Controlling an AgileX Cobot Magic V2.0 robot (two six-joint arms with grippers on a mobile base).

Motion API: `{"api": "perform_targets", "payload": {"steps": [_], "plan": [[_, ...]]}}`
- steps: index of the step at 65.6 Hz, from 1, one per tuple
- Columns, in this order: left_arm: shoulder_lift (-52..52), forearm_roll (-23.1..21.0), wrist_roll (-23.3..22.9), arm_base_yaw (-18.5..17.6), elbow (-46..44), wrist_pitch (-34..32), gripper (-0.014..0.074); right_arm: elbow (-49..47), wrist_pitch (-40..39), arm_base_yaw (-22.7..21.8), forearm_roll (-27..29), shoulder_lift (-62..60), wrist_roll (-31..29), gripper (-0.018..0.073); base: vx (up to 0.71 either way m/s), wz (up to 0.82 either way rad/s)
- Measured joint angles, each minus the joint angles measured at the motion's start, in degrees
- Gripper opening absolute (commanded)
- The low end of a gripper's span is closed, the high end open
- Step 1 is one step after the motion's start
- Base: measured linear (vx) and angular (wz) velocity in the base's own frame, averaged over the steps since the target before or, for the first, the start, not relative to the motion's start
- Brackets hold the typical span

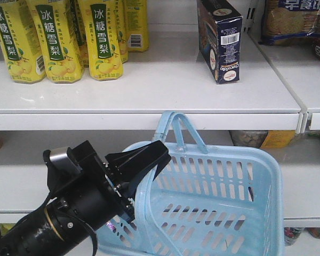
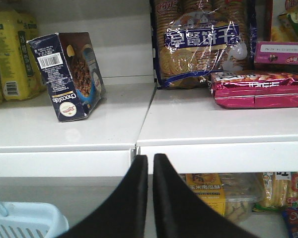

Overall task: Left arm holds basket, right arm returns cookies
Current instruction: 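Withdraw the right gripper and swing the basket away with the left gripper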

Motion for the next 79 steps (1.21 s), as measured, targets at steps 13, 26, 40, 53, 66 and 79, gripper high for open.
{"api": "perform_targets", "payload": {"steps": [13, 26, 40, 53, 66, 79], "plan": [[0.00, 0.00, 0.00, 0.00, 0.00, 0.00, -0.0003, 0.00, 0.00, 0.00, 0.00, 0.00, 0.00, -0.0011, 0.00, 0.00], [0.00, -0.07, 0.00, 0.00, 0.00, 0.00, -0.0003, 0.00, 0.06, 0.00, 0.00, 0.00, 0.00, -0.0011, 0.00, 0.00], [-0.36, -0.07, 0.00, 0.00, 0.00, 0.45, -0.0003, 0.00, 0.06, 0.00, 0.00, 0.00, 0.00, -0.0011, 0.00, 0.00], [-5.14, 0.37, 0.12, 0.11, 0.00, 9.29, -0.0003, 0.00, 0.06, 0.00, 0.00, 0.00, 0.00, -0.0010, 0.00, 0.00], [-11.76, 0.56, 0.83, 0.35, 0.00, 22.93, -0.0003, 0.00, 0.06, 0.00, 0.00, 0.00, 0.00, -0.0010, 0.00, 0.00], [-18.02, -0.62, 2.51, 0.75, 0.00, 32.99, -0.0003, 0.00, 0.10, 0.00, 0.00, 0.00, 0.00, -0.0010, 0.00, 0.00]]}}
